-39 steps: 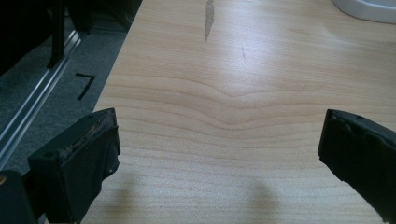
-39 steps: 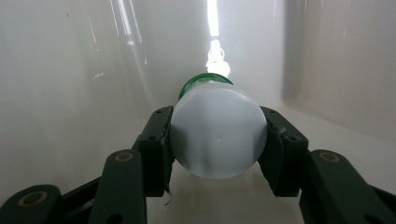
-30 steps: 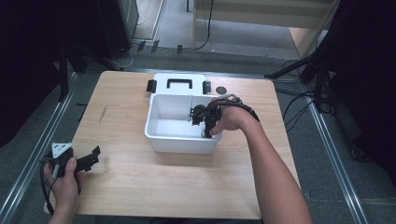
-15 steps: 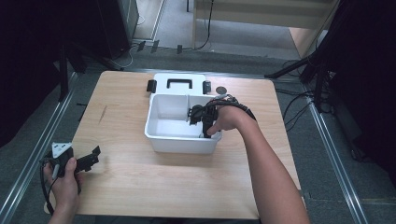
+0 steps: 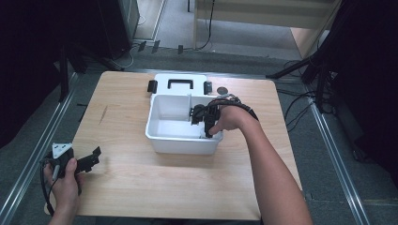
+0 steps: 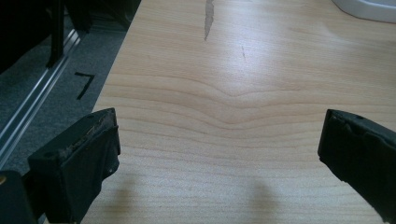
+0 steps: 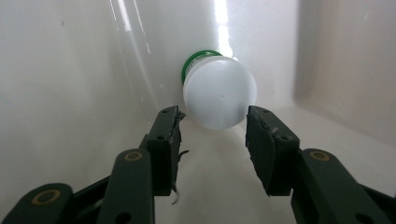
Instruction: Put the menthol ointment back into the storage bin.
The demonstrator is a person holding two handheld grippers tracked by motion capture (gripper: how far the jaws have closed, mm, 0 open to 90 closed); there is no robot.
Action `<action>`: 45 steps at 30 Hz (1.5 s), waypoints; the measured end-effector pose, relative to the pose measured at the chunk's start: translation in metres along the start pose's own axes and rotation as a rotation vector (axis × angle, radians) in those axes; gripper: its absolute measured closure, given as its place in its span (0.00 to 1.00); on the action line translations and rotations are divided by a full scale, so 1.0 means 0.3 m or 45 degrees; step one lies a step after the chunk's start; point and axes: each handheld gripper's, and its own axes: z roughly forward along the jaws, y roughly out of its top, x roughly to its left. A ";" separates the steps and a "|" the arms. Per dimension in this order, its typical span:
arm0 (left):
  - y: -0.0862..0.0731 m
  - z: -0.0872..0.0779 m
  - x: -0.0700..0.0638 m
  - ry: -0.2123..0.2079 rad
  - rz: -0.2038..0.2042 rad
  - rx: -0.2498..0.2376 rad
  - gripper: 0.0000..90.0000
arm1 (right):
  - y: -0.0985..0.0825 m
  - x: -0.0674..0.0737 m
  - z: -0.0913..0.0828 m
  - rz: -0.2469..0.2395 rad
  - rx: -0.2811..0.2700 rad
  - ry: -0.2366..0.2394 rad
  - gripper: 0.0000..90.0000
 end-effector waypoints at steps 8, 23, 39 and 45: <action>0.000 -0.001 0.000 0.000 0.002 0.002 0.00 | -0.032 -0.004 -0.055 0.074 -0.045 -0.016 0.47; 0.000 -0.001 0.000 0.000 0.003 0.003 0.00 | -0.127 0.002 -0.229 0.271 -0.228 -0.033 0.15; 0.000 -0.002 -0.001 0.001 0.008 -0.001 0.00 | -0.291 0.015 -0.225 0.443 -0.301 -0.026 0.08; -0.001 -0.002 -0.001 0.001 0.011 -0.003 0.00 | -0.373 0.024 -0.189 0.522 -0.338 -0.022 0.08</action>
